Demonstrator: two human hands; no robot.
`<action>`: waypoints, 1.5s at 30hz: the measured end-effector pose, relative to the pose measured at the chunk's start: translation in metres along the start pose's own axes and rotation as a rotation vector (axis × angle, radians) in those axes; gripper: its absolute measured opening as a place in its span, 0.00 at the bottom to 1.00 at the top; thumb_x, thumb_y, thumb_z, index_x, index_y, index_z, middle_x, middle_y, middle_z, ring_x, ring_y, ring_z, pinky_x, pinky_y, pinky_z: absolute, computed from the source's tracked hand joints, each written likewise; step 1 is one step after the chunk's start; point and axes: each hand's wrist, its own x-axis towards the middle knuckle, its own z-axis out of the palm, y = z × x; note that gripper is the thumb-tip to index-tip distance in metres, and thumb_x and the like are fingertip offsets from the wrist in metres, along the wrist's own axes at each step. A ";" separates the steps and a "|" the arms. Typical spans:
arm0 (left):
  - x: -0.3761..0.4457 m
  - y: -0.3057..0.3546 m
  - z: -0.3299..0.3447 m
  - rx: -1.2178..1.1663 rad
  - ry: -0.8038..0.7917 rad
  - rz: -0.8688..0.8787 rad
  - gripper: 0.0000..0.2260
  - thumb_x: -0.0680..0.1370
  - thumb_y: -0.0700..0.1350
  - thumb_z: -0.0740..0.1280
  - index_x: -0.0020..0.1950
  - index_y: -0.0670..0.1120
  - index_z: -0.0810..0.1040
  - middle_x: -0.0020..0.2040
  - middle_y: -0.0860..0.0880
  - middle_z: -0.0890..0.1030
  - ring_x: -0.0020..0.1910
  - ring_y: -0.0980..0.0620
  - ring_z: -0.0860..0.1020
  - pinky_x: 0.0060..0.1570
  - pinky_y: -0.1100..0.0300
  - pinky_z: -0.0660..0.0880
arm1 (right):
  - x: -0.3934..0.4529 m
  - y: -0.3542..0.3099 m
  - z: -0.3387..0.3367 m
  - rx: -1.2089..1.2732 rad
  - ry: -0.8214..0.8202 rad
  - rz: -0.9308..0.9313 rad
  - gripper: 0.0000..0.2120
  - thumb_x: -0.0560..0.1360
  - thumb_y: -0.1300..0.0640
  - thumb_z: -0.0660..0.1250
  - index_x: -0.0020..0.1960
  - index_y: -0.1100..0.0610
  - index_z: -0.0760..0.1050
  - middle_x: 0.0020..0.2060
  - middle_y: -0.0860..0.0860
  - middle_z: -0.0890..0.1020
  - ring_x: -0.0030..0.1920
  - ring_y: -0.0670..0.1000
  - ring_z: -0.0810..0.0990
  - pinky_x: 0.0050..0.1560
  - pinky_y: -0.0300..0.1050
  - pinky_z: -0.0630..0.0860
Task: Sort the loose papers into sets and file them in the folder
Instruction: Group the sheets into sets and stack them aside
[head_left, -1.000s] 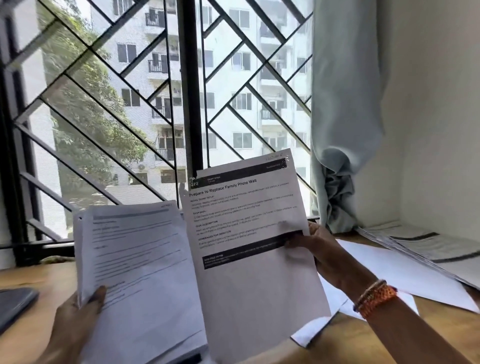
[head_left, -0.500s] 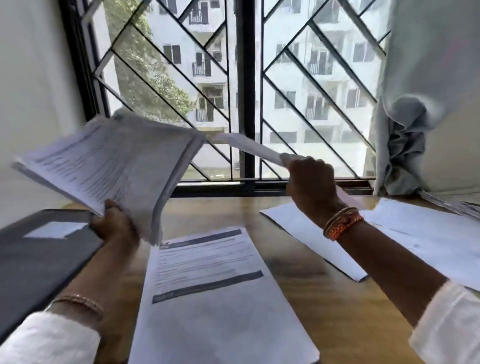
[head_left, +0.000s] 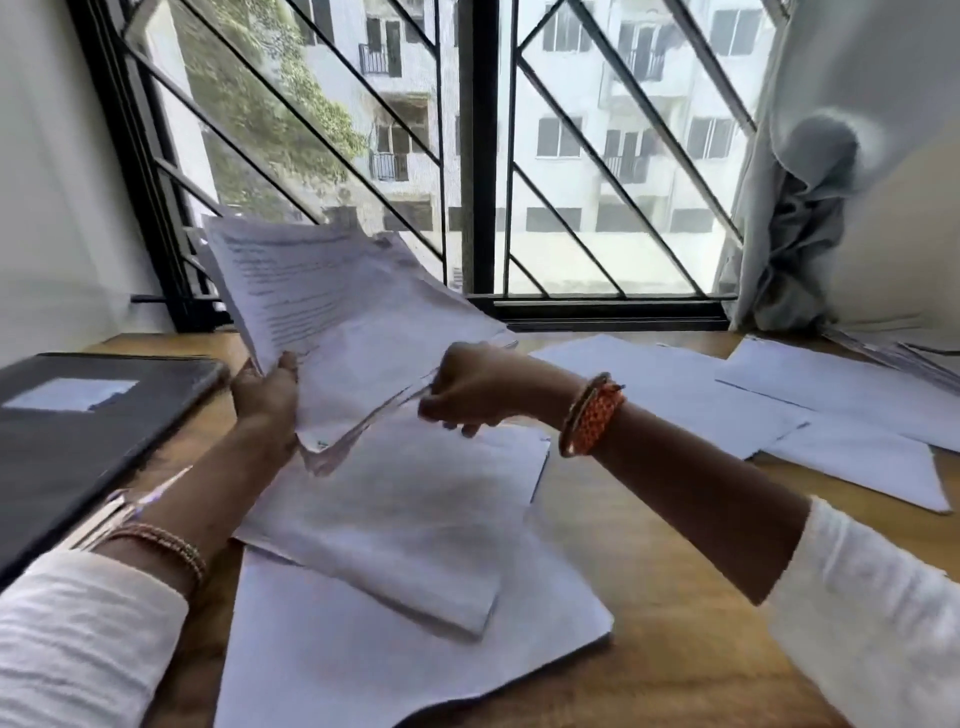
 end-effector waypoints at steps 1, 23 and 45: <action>-0.002 -0.005 0.001 0.049 0.001 0.012 0.14 0.78 0.40 0.66 0.63 0.37 0.74 0.58 0.44 0.79 0.51 0.46 0.78 0.57 0.50 0.75 | -0.002 0.030 -0.009 -0.121 0.104 0.058 0.13 0.73 0.52 0.66 0.33 0.56 0.72 0.33 0.54 0.78 0.39 0.57 0.79 0.33 0.38 0.72; -0.016 -0.012 0.004 0.286 -0.099 0.354 0.10 0.80 0.42 0.63 0.58 0.39 0.77 0.49 0.38 0.80 0.46 0.39 0.77 0.46 0.48 0.73 | -0.090 0.142 -0.109 1.228 0.450 -0.100 0.12 0.63 0.68 0.70 0.44 0.59 0.84 0.40 0.57 0.85 0.34 0.54 0.84 0.32 0.45 0.81; -0.018 -0.010 0.012 0.082 -0.173 0.458 0.06 0.78 0.43 0.64 0.54 0.44 0.76 0.49 0.40 0.79 0.46 0.47 0.76 0.29 0.77 0.70 | -0.076 0.150 -0.078 1.232 0.433 -0.007 0.15 0.70 0.76 0.64 0.48 0.61 0.81 0.40 0.58 0.84 0.36 0.54 0.84 0.35 0.48 0.81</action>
